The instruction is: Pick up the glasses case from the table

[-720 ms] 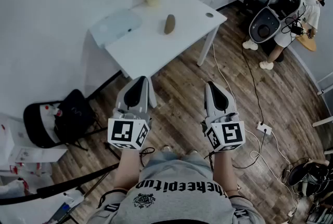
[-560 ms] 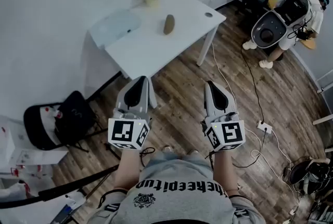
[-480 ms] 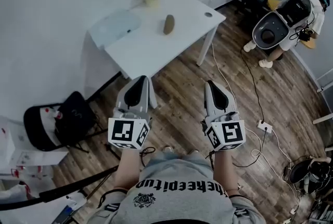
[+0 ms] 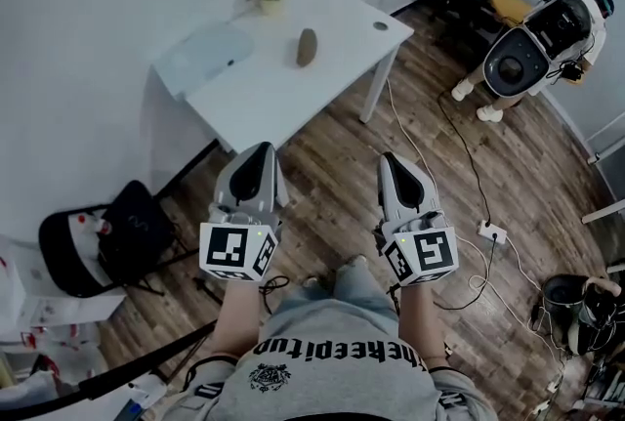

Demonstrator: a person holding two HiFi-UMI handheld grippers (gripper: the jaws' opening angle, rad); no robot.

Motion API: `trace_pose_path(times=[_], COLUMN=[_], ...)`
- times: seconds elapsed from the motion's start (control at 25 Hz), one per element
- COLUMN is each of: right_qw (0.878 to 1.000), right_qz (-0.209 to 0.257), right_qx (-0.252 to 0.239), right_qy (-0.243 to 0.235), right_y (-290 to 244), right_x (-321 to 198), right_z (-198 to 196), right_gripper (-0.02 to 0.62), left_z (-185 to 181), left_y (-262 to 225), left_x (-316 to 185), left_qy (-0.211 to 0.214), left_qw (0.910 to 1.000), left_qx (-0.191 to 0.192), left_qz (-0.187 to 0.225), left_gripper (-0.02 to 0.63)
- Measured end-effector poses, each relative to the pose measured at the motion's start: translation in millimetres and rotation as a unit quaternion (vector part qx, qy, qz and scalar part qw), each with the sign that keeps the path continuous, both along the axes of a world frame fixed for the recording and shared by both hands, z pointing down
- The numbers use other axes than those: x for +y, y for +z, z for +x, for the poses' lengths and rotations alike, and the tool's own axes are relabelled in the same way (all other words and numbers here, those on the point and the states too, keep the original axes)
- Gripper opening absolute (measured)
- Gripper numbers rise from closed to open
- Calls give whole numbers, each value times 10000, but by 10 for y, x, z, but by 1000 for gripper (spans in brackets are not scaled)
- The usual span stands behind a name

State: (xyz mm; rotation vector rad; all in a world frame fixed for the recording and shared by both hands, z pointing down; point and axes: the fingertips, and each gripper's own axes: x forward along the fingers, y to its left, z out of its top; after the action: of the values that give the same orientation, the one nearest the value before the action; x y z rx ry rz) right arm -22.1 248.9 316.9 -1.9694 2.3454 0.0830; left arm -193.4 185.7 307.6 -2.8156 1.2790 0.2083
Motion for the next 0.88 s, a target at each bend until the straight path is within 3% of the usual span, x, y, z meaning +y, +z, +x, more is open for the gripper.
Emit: trace_pose_path(times=[0.28,0.88], right_qw=[10000,9982], right_qz=[69,151], right_qx=[-63,-23], right_qy=[-16,-576], right_y=[19,-117], right_x=[-232,-1309], right_z=[161,654], right_gripper=[3,3], left_z=[159,647], left_y=[-29,-165], left_x=[-153,-1018], left_qy=[57,-399], left_qw=[10000,9991], left_qx=[-38,-7], left_qz=[31,130], left_gripper=[18,18])
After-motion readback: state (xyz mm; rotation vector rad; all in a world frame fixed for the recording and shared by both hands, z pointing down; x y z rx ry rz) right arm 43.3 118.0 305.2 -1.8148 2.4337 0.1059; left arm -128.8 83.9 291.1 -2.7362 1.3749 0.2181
